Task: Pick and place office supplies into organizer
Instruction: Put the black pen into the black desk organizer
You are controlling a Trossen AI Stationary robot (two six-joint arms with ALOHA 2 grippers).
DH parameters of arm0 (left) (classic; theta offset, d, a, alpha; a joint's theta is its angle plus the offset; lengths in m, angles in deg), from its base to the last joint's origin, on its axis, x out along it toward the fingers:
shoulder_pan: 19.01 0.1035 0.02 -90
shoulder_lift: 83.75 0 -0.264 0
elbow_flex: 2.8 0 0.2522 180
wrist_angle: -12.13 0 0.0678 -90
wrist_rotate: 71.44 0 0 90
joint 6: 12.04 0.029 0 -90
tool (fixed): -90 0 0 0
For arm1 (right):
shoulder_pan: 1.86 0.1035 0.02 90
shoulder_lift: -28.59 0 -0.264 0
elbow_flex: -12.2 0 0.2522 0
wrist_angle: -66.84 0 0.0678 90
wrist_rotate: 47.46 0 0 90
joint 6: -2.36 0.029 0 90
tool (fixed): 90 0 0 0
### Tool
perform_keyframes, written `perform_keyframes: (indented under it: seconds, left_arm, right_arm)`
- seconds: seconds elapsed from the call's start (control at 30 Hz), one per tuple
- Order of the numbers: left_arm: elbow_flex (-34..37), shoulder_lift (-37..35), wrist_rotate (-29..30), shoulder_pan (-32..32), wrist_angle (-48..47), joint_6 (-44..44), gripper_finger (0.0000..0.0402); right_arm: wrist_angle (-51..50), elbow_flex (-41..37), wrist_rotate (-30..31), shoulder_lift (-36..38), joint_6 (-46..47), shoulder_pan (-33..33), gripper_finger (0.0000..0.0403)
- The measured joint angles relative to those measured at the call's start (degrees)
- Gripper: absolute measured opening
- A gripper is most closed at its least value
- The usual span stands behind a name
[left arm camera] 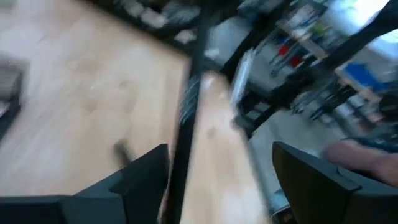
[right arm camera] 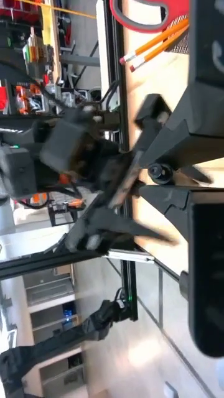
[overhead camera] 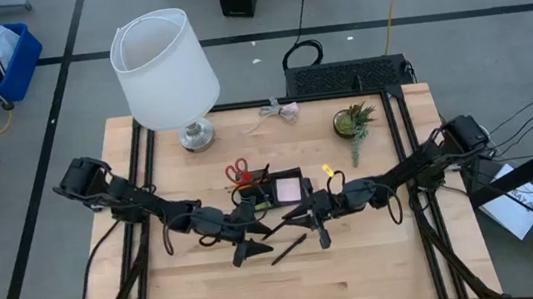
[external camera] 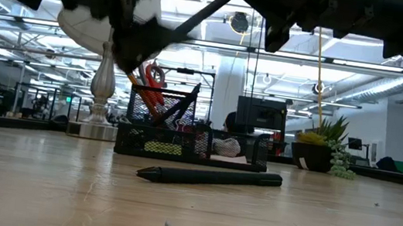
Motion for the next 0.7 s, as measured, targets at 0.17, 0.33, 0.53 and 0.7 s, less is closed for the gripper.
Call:
perform_keyframes:
  seconds: [0.17,0.33,0.53,0.7]
  left_arm:
    - [0.0,0.0,0.4,-1.0,1.6,1.3,0.0299]
    - [0.0,0.0,0.4,-1.1,-0.9,0.0,0.0305]
    - [0.0,-3.0,2.2,-1.0,-7.9,1.7,0.0301]
    - [0.0,-7.1,9.0,-1.7,-15.8,1.0,0.0305]
  right_arm:
    - [-0.2,0.0,-0.3,0.1,0.1,0.1,0.0031]
    - [-0.7,0.0,-0.3,0.0,0.1,0.1,0.0028]
    - [-2.4,0.0,0.1,0.1,0.0,0.1,0.0031]
    - [-3.5,0.0,0.2,0.1,0.0,0.1,0.0028]
